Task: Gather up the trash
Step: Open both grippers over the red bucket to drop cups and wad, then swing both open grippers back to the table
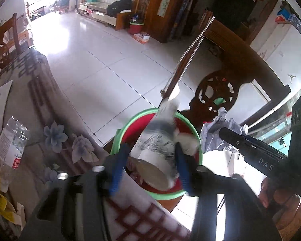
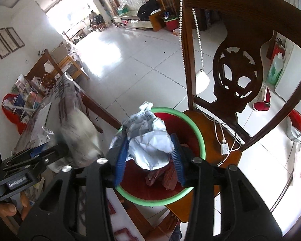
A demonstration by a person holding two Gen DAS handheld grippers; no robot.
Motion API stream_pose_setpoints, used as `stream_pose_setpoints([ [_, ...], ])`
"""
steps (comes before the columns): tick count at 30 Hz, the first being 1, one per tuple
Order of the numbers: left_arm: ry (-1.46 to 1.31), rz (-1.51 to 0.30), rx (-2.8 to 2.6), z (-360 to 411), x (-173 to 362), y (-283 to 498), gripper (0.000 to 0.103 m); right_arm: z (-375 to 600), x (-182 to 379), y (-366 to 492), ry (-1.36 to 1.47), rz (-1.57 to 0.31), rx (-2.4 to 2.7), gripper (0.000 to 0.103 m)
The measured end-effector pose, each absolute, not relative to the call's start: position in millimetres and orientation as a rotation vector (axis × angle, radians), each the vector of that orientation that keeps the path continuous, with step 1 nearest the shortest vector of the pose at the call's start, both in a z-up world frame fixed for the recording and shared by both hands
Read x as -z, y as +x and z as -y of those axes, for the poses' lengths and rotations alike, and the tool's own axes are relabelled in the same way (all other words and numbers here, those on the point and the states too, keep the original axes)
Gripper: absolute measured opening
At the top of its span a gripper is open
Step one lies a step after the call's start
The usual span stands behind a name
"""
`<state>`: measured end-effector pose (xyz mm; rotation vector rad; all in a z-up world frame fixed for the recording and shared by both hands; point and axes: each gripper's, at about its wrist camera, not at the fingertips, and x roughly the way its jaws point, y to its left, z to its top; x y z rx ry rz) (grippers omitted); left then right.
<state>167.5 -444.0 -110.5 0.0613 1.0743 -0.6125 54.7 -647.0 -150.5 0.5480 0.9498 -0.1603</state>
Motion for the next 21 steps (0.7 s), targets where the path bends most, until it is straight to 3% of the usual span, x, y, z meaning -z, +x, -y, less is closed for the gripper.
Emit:
stream_pose_setpoints([
  [21, -0.088, -1.044, 0.523, 371.7, 86.5, 137.0, 0.060, 610.2, 139.0, 52.6, 0.546, -0.955, 0.111, 0.049],
])
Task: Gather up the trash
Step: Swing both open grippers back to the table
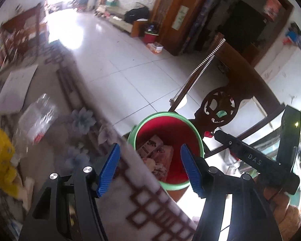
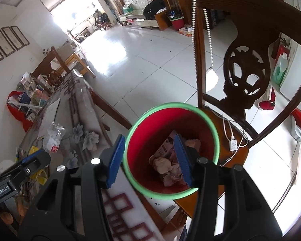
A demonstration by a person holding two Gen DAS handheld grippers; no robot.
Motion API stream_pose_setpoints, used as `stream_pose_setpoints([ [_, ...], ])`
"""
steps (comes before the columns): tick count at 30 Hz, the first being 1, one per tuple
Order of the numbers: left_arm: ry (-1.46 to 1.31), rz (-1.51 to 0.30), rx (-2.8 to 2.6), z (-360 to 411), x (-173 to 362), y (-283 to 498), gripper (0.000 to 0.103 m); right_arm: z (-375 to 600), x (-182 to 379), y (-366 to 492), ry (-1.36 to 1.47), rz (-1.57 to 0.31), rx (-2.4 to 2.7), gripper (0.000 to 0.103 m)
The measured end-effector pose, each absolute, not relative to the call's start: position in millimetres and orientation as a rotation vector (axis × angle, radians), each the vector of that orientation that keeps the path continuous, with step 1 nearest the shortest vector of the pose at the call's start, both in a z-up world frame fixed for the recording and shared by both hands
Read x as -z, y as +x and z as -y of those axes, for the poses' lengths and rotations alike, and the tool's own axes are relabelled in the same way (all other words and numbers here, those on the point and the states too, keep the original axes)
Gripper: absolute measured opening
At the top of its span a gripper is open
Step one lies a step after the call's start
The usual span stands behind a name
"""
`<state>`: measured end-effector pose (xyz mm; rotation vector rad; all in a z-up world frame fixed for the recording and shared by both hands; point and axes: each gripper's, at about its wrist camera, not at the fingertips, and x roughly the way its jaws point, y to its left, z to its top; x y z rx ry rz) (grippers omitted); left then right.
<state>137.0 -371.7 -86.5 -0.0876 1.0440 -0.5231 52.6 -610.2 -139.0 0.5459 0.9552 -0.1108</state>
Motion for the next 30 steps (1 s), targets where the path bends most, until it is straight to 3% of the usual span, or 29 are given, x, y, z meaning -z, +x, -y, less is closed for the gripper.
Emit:
stream_pose_setpoints([
  [10, -0.164, -1.069, 0.454, 301.8, 99.6, 109.5, 0.060, 537.0, 133.7, 55.9, 0.475, -0.999, 0.011, 0.052],
  [19, -0.224, -1.065, 0.321, 181.3, 108.0, 86.0, 0.060, 440.7, 129.3, 56.9, 0.395, -1.049, -0.085, 0.053],
  [26, -0.268, -1.116, 0.231, 75.5, 124.2, 45.2, 0.060, 360.3, 150.2, 49.9, 0.331, -1.155, -0.134, 0.067],
  [30, -0.312, -1.168, 0.195, 29.9, 135.7, 22.2, 0.060, 324.6, 168.7, 42.5, 0.291, -1.211, -0.134, 0.067],
])
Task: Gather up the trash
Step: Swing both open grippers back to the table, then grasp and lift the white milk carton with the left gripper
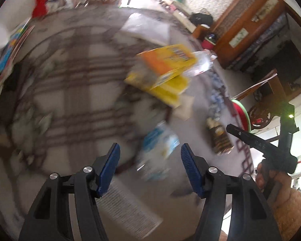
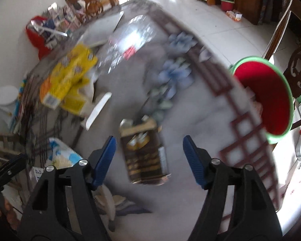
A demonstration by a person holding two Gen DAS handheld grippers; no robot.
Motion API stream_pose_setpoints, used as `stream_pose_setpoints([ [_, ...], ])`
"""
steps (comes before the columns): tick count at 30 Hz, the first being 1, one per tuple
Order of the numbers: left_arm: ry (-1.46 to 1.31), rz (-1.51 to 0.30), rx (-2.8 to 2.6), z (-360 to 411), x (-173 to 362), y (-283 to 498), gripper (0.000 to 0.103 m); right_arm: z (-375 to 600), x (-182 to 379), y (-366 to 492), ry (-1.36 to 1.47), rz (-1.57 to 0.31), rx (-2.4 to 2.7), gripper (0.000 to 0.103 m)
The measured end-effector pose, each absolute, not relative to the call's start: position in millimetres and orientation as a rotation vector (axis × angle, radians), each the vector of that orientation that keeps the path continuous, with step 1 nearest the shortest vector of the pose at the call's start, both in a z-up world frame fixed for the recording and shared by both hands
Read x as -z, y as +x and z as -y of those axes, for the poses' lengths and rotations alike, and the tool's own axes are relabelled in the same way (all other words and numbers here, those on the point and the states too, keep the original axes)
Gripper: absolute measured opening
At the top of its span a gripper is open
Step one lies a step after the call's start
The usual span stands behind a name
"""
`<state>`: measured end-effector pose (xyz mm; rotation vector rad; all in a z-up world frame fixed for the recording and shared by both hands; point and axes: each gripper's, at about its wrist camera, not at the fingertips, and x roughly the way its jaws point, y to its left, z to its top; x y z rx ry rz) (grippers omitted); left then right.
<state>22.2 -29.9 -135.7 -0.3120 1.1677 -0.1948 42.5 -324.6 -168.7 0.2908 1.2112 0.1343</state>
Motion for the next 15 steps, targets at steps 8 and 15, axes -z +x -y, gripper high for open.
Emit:
stream_pose_setpoints([
  [8, -0.380, -1.296, 0.192, -10.8, 167.2, -14.4, 0.064, 292.9, 186.5, 30.2, 0.190, -1.239, -0.063, 0.066],
  [15, -0.405, -1.357, 0.251, 8.0, 189.3, -17.9, 0.066, 278.1, 180.5, 17.5, 0.161, -1.229, -0.067, 0.047],
])
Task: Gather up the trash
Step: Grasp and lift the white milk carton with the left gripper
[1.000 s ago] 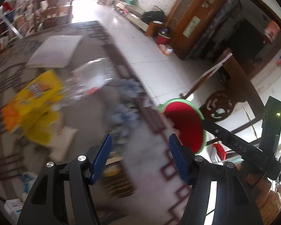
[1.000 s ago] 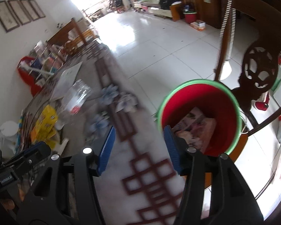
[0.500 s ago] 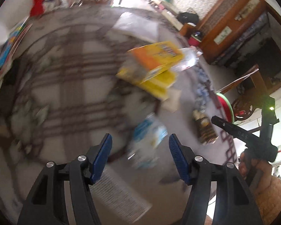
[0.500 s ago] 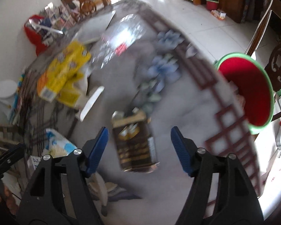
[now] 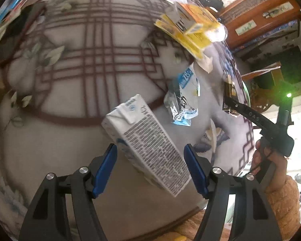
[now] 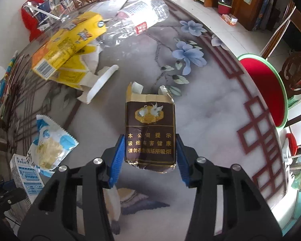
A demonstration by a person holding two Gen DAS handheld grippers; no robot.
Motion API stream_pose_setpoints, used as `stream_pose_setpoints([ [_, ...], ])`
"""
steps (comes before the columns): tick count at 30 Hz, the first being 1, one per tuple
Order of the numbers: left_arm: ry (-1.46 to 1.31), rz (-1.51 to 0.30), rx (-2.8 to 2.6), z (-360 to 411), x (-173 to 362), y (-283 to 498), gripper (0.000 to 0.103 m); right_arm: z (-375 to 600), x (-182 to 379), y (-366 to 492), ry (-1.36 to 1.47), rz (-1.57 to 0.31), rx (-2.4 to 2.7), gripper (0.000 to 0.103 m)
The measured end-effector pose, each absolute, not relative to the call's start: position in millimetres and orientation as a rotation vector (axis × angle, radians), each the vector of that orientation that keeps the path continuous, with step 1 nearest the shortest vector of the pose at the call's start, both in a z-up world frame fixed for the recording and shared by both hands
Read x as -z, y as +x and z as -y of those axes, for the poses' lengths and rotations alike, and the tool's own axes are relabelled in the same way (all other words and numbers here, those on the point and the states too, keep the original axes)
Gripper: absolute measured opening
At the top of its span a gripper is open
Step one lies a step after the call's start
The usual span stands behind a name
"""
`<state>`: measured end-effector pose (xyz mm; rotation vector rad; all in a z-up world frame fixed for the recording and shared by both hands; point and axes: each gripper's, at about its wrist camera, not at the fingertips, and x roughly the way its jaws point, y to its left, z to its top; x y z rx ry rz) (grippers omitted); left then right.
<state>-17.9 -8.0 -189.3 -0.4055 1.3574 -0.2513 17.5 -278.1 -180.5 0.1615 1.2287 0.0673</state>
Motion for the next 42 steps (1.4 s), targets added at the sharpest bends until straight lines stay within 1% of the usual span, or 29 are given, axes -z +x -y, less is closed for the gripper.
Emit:
stream_pose_setpoints([
  [7, -0.400, -1.353, 0.274, 11.5, 199.8, -7.9, 0.065, 272.5, 171.7, 8.4, 0.176, -1.215, -0.079, 0.047],
  [10, -0.371, -1.326, 0.274, 5.8, 196.5, -1.2, 0.063, 272.6, 171.9, 5.8, 0.191, -1.219, -0.084, 0.047],
  [12, -0.333, -1.307, 0.266, 3.4, 193.0, 5.9, 0.058, 270.1, 172.5, 4.5, 0.199, -1.223, -0.091, 0.047],
  [14, -0.300, -1.284, 0.254, -3.4, 188.5, 14.5, 0.056, 266.2, 173.4, 2.9, 0.201, -1.230, -0.103, 0.047],
  [19, -0.294, -1.265, 0.224, -16.6, 184.3, 28.5, 0.054, 261.1, 177.4, 3.4, 0.208, -1.243, -0.113, 0.047],
  [20, -0.308, -1.263, 0.212, -19.3, 183.8, 29.1, 0.056, 261.1, 177.6, 3.3, 0.210, -1.244, -0.109, 0.049],
  [21, -0.325, -1.261, 0.201, -21.9, 183.0, 28.9, 0.056, 261.3, 177.8, 3.4, 0.211, -1.245, -0.105, 0.054],
  [22, -0.345, -1.258, 0.189, -24.7, 181.4, 28.1, 0.058, 262.1, 177.3, 3.8, 0.216, -1.241, -0.097, 0.056],
  [24, -0.388, -1.233, 0.170, -26.0, 176.8, 26.4, 0.069, 264.1, 176.5, 4.9, 0.228, -1.233, -0.086, 0.060],
  [25, -0.394, -1.218, 0.157, -24.8, 174.5, 25.4, 0.071, 264.7, 176.7, 5.5, 0.232, -1.232, -0.082, 0.060],
  [28, -0.404, -1.187, 0.149, -18.0, 170.0, 21.3, 0.072, 264.7, 177.5, 7.1, 0.235, -1.232, -0.078, 0.061],
  [32, -0.405, -1.228, 0.151, -9.3, 178.2, 19.8, 0.072, 263.4, 177.8, 6.9, 0.232, -1.234, -0.086, 0.061],
  [35, -0.448, -1.268, 0.167, -10.9, 188.0, 18.5, 0.069, 264.4, 177.9, 7.0, 0.234, -1.233, -0.085, 0.061],
  [36, -0.446, -1.270, 0.165, -10.1, 189.4, 17.8, 0.064, 264.7, 178.3, 6.9, 0.234, -1.233, -0.084, 0.061],
  [39, -0.437, -1.268, 0.154, -12.3, 191.5, 15.6, 0.054, 265.8, 177.9, 7.5, 0.236, -1.231, -0.079, 0.061],
  [42, -0.447, -1.251, 0.135, -16.8, 190.5, 13.5, 0.051, 265.4, 178.7, 8.5, 0.231, -1.231, -0.080, 0.061],
])
